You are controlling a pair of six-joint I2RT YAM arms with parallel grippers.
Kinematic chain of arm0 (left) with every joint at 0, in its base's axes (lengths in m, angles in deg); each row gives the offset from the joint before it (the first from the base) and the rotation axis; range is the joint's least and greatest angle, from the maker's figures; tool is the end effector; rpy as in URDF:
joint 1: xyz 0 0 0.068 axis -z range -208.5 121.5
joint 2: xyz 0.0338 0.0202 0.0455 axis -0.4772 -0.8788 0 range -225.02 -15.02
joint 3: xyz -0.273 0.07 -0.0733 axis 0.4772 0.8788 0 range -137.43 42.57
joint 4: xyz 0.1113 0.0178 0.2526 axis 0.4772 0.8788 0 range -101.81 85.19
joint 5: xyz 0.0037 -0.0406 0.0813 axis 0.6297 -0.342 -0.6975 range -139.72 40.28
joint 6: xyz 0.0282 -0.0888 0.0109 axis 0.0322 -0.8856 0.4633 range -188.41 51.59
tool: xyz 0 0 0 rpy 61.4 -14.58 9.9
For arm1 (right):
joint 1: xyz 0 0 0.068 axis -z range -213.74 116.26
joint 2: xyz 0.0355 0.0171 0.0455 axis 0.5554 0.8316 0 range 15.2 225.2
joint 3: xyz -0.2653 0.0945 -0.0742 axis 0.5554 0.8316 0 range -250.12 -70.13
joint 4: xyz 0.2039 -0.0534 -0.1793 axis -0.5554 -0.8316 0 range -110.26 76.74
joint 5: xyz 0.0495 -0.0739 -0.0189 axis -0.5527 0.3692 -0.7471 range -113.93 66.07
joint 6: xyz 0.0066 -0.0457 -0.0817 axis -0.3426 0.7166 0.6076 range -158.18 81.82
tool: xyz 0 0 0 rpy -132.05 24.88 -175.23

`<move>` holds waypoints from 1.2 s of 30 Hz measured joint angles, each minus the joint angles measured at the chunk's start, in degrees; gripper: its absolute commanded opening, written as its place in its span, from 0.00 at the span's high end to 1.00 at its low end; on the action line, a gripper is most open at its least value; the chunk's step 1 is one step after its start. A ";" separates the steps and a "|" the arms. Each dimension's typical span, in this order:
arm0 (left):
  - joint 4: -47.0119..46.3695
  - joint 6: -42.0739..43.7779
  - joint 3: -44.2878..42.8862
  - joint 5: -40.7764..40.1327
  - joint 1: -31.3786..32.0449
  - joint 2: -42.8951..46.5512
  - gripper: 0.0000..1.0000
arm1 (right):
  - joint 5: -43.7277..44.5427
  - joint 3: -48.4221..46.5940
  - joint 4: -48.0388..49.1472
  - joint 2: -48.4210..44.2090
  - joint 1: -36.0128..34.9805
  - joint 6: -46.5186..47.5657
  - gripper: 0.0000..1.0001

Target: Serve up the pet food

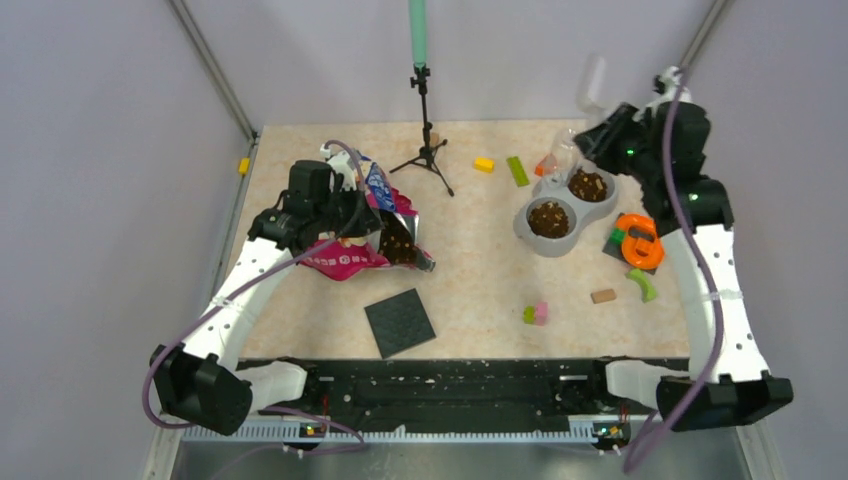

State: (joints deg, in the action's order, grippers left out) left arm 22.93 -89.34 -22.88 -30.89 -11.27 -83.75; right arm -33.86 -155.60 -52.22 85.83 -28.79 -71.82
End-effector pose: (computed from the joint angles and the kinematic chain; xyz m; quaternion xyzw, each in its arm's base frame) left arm 0.2812 -0.1159 0.3272 0.0431 0.8886 -0.2803 0.3604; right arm 0.3070 -0.0119 0.4411 0.2319 0.8046 0.2047 0.5069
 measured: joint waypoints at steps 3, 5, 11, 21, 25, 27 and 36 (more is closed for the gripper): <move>-0.02 -0.15 0.00 0.20 0.00 0.00 1.00 | 6.56 -0.74 3.56 -3.21 -15.69 6.51 1.00; -0.02 -0.15 0.00 0.28 0.00 0.00 1.00 | 10.69 -0.33 4.11 -3.26 -21.07 9.49 1.00; 0.13 -0.20 0.04 -0.37 0.00 0.59 1.00 | 20.81 9.29 7.15 3.69 -31.58 12.52 1.00; 2.78 -0.42 0.24 -2.01 0.00 2.62 1.00 | 24.22 18.47 12.33 19.74 -36.37 8.98 1.00; 3.08 -0.42 0.22 -2.21 0.00 2.73 1.00 | 25.68 17.86 16.94 25.57 -36.35 7.89 1.00; 3.10 -0.42 0.22 -2.29 0.00 2.84 1.00 | 26.40 16.90 17.97 29.46 -36.35 7.43 1.00; 3.48 -0.42 0.22 -2.43 0.00 2.99 1.00 | 29.40 14.38 20.35 36.54 -36.28 6.67 0.77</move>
State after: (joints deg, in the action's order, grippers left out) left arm 26.40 -89.76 -22.66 -33.32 -11.27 -80.75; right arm -4.46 -141.21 -31.87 122.38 -65.07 -65.16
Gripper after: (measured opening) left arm 0.010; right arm 0.299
